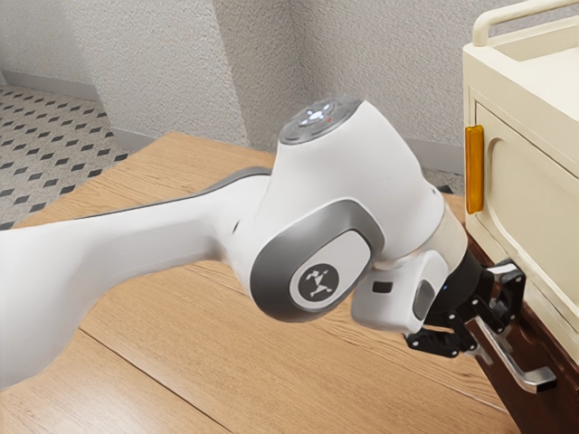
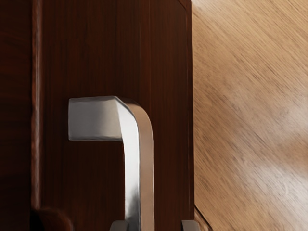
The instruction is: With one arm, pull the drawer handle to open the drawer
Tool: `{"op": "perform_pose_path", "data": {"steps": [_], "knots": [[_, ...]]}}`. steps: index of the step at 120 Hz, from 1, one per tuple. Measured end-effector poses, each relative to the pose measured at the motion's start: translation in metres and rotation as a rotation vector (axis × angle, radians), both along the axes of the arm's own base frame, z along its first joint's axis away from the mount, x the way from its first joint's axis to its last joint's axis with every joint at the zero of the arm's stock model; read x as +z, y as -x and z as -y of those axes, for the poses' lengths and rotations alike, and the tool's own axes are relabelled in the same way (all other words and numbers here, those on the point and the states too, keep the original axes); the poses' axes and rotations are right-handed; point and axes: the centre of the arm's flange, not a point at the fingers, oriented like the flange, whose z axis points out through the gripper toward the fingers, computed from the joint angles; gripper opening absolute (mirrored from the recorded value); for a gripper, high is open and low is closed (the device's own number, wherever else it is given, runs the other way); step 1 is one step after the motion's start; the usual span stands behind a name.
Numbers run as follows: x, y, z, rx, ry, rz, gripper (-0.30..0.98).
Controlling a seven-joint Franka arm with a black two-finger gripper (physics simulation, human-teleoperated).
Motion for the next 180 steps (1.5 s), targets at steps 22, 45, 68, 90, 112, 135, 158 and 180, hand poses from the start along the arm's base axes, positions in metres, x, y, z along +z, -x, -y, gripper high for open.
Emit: {"op": "perform_pose_path", "data": {"steps": [22,45,68,90,112,135,158,180], "knots": [[-0.008,0.005,-0.003,0.005,-0.009,-0.013,-0.05],[-0.005,0.03,-0.02,0.02,-0.024,-0.011,-0.09],[-0.007,0.059,-0.041,0.039,-0.041,-0.014,-0.1],[-0.006,0.082,-0.06,0.059,-0.046,-0.01,-0.1],[-0.005,0.106,-0.081,0.08,-0.045,-0.006,-0.1],[-0.004,0.127,-0.098,0.096,-0.033,-0.006,-0.1],[-0.007,0.143,-0.109,0.099,-0.024,-0.01,-0.1],[-0.006,0.15,-0.119,0.108,-0.014,-0.005,-0.1]]}}
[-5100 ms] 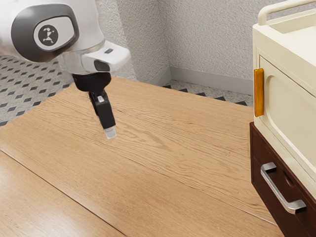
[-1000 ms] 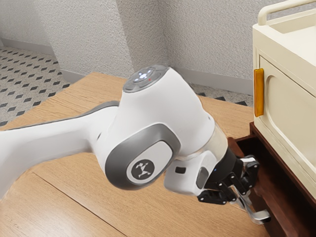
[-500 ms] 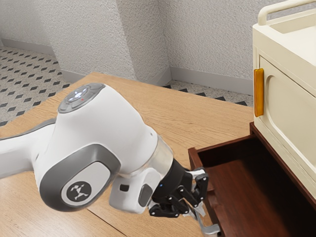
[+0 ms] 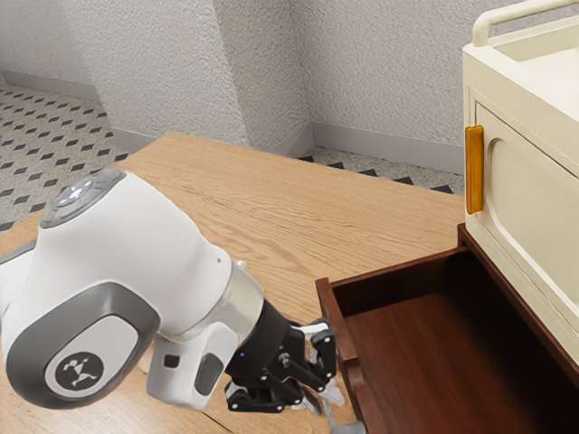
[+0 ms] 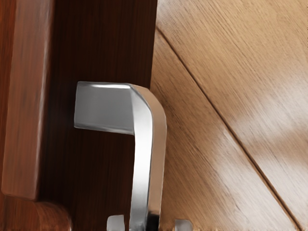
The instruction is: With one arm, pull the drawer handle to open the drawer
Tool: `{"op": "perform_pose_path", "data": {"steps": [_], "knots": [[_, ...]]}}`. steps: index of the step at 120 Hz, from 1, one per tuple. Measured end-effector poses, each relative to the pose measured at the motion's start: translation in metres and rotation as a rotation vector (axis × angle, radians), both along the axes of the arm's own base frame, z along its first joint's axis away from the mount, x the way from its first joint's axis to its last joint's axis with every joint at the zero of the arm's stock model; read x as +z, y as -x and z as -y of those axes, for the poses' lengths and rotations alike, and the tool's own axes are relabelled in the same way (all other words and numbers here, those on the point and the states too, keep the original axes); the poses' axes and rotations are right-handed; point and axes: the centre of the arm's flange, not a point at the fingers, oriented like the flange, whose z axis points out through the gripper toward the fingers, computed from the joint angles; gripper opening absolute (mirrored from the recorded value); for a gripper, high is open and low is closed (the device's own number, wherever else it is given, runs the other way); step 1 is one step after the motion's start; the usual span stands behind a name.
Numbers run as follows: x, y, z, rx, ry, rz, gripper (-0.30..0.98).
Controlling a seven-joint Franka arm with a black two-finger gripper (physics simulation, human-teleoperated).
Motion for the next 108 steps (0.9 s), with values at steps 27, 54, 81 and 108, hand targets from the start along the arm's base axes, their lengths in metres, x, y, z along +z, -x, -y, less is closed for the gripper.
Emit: {"op": "perform_pose_path", "data": {"steps": [27,54,81,108], "knots": [[0.001,0.001,0.001,-0.008,0.001,0.003,-0.07],[0.007,0.003,0.003,-0.014,0.001,0.01,-0.03],[0.013,0.004,0.006,-0.021,0.001,0.013,0.06],[0.045,0.001,0.005,-0.016,0.014,0.049,0.16]]}}
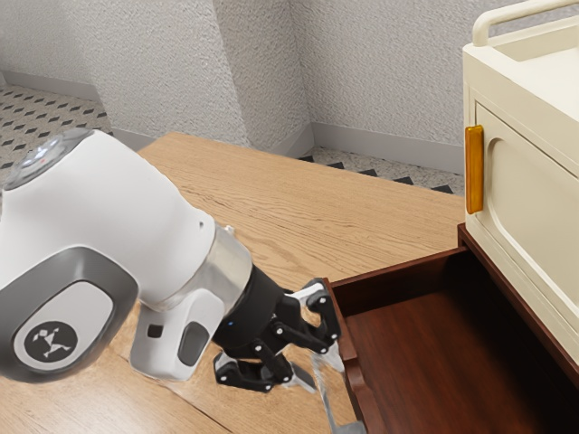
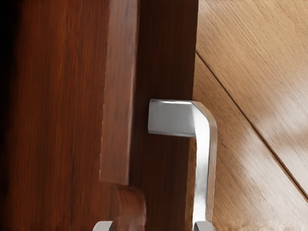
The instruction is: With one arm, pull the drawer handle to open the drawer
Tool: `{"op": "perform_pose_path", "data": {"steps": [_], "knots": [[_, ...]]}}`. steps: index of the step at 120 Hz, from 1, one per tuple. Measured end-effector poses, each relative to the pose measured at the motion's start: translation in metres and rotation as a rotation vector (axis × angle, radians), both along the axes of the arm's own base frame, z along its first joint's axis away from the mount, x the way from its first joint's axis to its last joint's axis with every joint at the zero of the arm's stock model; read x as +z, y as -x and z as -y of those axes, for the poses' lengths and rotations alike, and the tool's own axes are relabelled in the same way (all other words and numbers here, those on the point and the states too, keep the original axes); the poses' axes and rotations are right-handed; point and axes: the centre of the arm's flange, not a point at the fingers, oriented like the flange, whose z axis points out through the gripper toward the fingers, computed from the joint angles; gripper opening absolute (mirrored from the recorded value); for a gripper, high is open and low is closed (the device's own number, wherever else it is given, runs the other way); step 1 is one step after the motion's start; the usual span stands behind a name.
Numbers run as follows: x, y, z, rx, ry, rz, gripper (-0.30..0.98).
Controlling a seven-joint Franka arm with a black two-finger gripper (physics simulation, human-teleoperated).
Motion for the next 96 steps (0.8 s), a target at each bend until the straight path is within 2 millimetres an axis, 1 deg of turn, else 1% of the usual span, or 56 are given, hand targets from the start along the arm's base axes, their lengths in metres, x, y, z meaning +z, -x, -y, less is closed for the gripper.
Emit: {"op": "perform_pose_path", "data": {"steps": [9,14,24,37,44,48,55,68,75,85,96], "knots": [[0.022,-0.007,-0.009,0.024,0.001,0.001,0.18],[0.035,-0.017,-0.016,0.046,-0.003,-0.012,0.18],[0.055,-0.046,-0.037,0.112,-0.025,-0.072,0.2],[0.087,-0.077,-0.05,0.174,-0.104,-0.151,0.21],[0.099,-0.094,-0.057,0.217,-0.154,-0.203,0.23],[0.098,-0.103,-0.062,0.245,-0.18,-0.242,0.26],[0.089,-0.116,-0.073,0.296,-0.217,-0.314,0.34],[0.078,-0.123,-0.108,0.436,-0.255,-0.412,0.48],[0.074,-0.126,-0.121,0.511,-0.274,-0.443,0.53],[0.071,-0.125,-0.129,0.596,-0.286,-0.476,0.58],[0.07,-0.122,-0.125,0.654,-0.292,-0.496,0.62]]}}
